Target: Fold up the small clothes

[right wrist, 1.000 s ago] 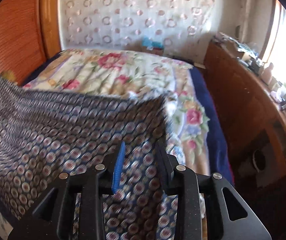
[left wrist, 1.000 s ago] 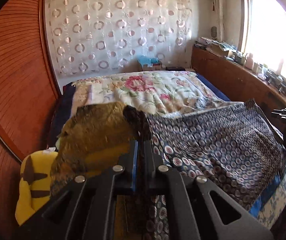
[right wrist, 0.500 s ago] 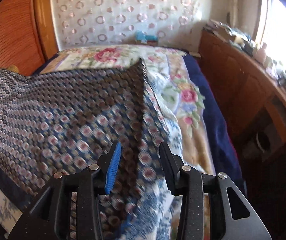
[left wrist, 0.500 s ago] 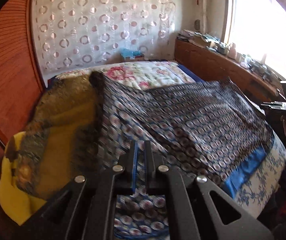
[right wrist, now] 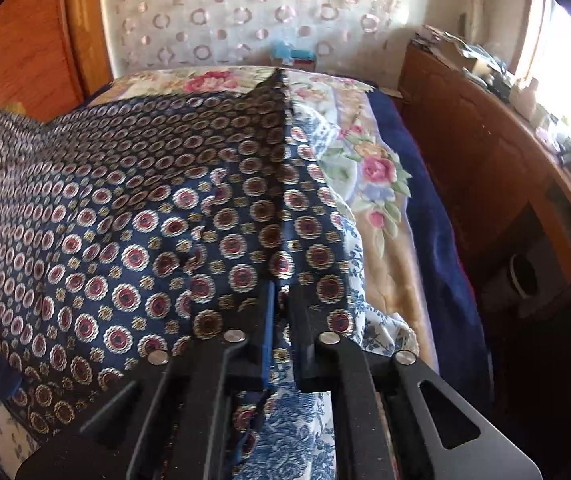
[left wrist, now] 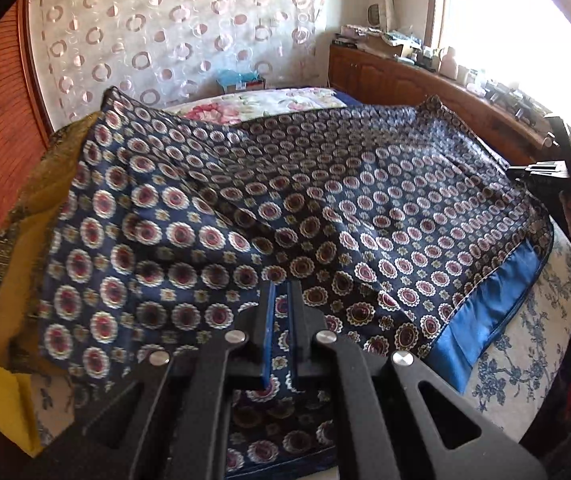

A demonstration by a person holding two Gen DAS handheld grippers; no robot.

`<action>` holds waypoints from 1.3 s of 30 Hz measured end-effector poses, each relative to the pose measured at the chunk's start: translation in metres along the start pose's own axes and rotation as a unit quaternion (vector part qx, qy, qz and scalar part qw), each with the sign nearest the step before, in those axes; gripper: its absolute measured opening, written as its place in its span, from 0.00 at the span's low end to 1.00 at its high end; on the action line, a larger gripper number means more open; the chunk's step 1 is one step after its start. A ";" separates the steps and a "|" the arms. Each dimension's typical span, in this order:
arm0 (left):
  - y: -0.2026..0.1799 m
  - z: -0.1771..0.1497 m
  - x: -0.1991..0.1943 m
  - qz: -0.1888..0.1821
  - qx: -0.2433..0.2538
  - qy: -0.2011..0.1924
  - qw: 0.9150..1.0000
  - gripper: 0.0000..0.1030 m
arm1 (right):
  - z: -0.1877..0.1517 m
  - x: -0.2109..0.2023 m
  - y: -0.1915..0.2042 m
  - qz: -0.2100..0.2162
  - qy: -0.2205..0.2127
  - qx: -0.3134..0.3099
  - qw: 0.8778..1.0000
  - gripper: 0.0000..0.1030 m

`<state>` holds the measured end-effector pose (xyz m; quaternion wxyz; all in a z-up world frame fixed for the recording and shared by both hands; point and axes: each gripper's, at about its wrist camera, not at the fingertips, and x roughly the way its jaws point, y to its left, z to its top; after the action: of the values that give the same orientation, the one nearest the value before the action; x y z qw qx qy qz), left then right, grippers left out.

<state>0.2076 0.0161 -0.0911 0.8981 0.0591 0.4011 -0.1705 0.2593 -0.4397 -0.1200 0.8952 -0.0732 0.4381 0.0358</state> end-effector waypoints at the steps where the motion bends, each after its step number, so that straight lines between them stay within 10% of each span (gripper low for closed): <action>1: -0.001 0.000 0.002 0.001 0.000 0.001 1.000 0.02 | 0.000 -0.001 0.003 -0.002 0.000 -0.006 1.000 0.00; 14: 0.001 -0.007 0.028 0.007 -0.021 0.017 1.000 0.03 | 0.006 -0.059 0.012 0.081 -0.068 0.024 0.994 0.00; 25: -0.004 -0.007 0.025 0.026 -0.007 0.018 0.999 0.05 | -0.014 -0.055 0.030 0.033 -0.068 0.023 0.997 0.02; 39: -0.010 -0.008 0.025 0.034 -0.001 0.018 0.999 0.06 | -0.050 -0.046 0.082 0.082 -0.064 0.005 0.995 0.13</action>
<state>0.2139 0.0026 -0.1144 0.8959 0.0749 0.4155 -0.1379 0.1815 -0.3670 -0.1225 0.9159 -0.0302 0.3846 0.1113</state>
